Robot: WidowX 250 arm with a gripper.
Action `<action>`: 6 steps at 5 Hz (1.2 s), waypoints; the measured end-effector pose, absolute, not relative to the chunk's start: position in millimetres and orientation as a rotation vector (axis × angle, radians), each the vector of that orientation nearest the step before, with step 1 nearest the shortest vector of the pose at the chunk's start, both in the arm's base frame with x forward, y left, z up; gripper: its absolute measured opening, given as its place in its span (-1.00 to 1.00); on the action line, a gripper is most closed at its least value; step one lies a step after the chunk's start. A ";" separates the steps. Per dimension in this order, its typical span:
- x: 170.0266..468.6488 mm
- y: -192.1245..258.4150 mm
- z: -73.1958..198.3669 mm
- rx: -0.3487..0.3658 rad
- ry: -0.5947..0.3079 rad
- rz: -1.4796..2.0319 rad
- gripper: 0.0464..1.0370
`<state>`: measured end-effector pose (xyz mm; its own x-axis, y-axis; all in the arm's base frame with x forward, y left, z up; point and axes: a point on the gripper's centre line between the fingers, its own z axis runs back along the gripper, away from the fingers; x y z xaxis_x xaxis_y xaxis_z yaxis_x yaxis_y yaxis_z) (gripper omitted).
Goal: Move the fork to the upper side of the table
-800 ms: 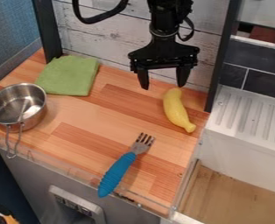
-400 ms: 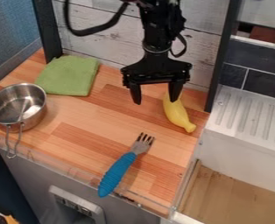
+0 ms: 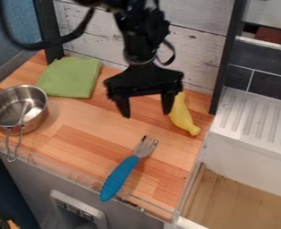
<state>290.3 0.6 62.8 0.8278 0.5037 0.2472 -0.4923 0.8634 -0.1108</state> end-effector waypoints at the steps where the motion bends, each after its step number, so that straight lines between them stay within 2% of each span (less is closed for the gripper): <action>1: 272.0 -11.6 49.1 -0.017 -0.279 0.426 0.93; 3: 251.9 -27.3 30.6 0.033 -0.283 0.262 0.93; 6: 239.8 -18.7 11.8 0.097 -0.209 0.257 0.93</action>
<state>239.8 -18.7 11.8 0.9456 0.2418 0.2176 -0.2619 0.9627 0.0683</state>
